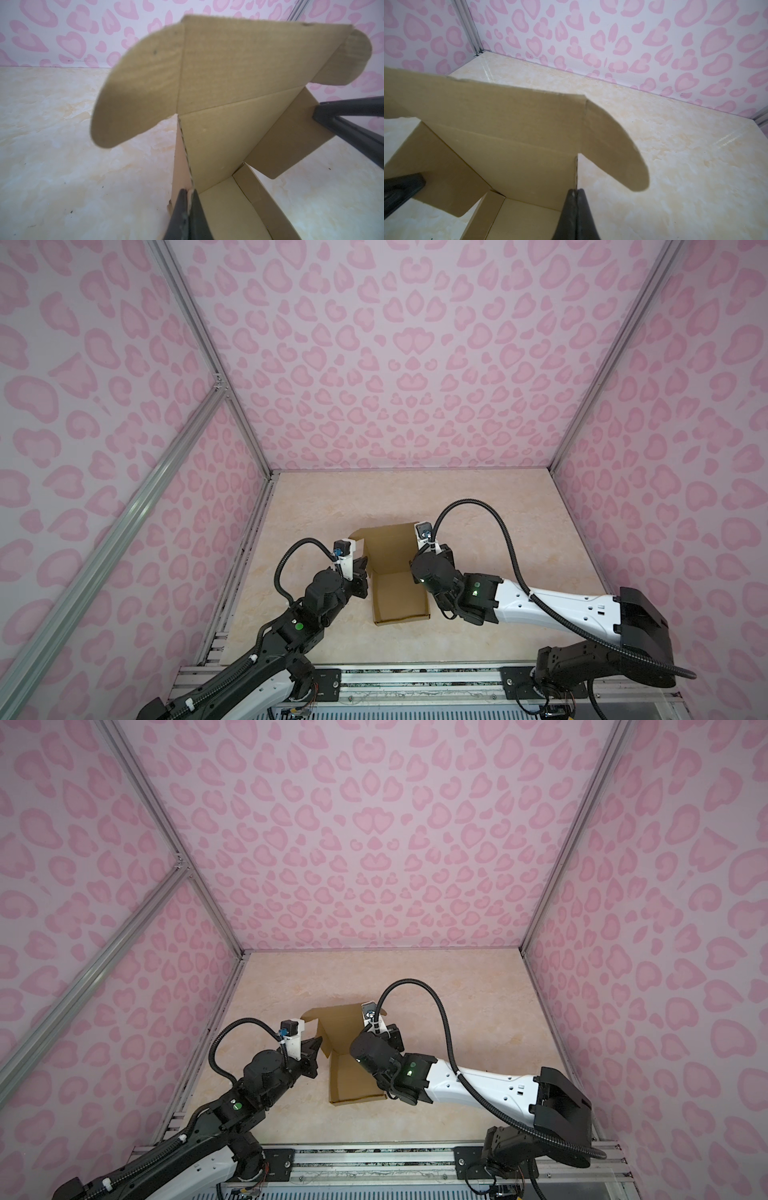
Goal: Fold the paper box
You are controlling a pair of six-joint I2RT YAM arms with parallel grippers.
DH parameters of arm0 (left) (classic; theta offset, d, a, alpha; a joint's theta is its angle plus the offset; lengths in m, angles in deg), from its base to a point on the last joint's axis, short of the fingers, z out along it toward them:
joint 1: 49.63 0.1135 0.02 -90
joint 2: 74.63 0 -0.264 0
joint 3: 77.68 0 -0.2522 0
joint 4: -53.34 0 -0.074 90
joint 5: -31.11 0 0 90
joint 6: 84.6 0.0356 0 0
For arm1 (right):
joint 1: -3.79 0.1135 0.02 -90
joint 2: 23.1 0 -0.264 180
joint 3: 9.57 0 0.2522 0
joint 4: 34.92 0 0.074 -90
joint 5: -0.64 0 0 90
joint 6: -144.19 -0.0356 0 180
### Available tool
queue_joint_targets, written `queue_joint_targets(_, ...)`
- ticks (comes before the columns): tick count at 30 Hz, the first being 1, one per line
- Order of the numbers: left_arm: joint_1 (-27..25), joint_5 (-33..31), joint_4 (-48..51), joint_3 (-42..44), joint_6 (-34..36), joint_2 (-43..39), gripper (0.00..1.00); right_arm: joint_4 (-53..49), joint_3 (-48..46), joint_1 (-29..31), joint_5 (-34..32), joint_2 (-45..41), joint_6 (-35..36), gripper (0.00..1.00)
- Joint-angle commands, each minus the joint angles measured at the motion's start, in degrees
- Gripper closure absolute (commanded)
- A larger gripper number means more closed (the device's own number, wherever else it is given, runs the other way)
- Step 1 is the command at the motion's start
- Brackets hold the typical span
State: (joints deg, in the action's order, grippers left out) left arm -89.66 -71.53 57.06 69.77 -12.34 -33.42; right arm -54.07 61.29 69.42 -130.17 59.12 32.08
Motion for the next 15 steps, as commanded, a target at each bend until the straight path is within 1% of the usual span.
queue_joint_targets(1, 0.01, -1.13, -3.58, 0.42, -0.64, -0.08, 0.96, -2.08, 0.92, 0.42, -1.93, 1.63, -3.19, 1.00)
queue_joint_targets(4, -0.13, -1.73, -3.45, 0.18, -1.01, -0.13, 0.96, -2.43, 0.90, 0.80, -2.87, 2.49, -4.66, 1.00)
queue_joint_targets(8, -0.22, -2.41, -3.23, -0.56, -1.23, 0.38, 0.96, -2.19, 0.99, 1.12, -2.33, 2.84, -6.64, 1.00)
queue_joint_targets(15, -1.15, -3.40, -4.00, -0.69, -1.95, 2.13, 0.96, -4.55, 2.52, 1.81, -3.37, 4.15, -9.48, 1.00)
